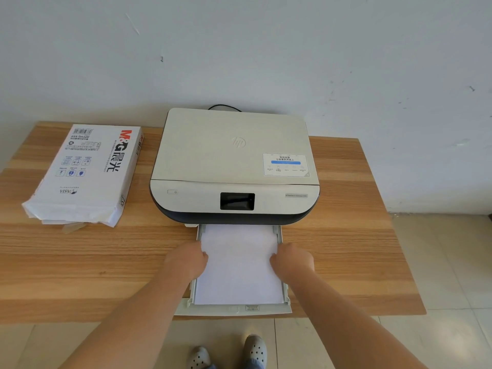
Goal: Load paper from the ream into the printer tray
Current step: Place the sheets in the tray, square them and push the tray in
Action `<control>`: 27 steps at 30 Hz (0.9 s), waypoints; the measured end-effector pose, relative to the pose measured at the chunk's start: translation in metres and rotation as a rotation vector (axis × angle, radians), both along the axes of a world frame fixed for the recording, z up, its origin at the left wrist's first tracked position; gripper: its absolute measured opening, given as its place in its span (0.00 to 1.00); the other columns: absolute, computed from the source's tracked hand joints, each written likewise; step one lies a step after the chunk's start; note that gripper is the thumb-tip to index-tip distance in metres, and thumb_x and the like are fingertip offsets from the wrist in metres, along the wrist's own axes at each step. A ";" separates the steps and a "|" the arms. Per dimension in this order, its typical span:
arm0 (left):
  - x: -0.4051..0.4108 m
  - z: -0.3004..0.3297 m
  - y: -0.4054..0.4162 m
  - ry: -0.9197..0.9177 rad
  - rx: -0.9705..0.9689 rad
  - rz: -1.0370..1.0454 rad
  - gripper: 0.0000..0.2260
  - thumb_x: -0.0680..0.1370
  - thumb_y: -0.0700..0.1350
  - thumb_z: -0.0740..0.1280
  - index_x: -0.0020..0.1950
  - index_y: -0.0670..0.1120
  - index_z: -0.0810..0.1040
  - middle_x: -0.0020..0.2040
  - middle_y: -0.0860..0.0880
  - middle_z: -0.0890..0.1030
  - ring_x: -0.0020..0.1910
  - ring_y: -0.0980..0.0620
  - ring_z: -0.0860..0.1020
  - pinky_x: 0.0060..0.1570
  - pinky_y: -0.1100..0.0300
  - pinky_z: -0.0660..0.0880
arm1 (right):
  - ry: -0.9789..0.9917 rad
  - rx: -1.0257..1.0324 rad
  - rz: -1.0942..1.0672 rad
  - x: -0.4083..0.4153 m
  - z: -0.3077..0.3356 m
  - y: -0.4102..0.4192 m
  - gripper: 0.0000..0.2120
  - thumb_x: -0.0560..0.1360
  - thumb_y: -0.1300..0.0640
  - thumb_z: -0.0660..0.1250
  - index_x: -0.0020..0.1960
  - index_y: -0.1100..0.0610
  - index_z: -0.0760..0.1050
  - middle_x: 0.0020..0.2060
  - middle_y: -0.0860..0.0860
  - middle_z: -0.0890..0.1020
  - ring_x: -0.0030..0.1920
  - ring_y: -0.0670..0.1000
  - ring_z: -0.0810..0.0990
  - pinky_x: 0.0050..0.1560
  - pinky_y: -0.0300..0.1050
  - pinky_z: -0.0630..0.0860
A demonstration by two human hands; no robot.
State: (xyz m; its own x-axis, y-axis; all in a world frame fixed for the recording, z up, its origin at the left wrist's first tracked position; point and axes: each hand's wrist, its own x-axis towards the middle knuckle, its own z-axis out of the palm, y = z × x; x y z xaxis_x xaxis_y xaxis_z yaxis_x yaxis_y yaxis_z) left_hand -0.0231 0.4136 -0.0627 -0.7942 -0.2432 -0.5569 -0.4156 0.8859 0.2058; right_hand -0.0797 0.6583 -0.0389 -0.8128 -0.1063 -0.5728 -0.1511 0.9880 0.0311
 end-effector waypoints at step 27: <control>0.090 0.001 0.028 0.097 -0.140 -0.536 0.39 0.74 0.66 0.59 0.77 0.54 0.44 0.78 0.49 0.39 0.76 0.46 0.38 0.74 0.44 0.40 | 0.104 -0.198 0.513 0.086 -0.042 0.020 0.48 0.62 0.24 0.58 0.74 0.50 0.61 0.75 0.56 0.63 0.75 0.59 0.52 0.69 0.61 0.49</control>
State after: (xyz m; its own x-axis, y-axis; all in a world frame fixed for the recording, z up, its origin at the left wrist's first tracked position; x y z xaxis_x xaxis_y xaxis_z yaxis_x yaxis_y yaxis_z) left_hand 0.0668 0.4420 -0.0617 -0.8730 0.1421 -0.4665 0.1149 0.9896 0.0863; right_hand 0.0065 0.6786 -0.0814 -0.6795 -0.6005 -0.4215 -0.6201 0.7771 -0.1075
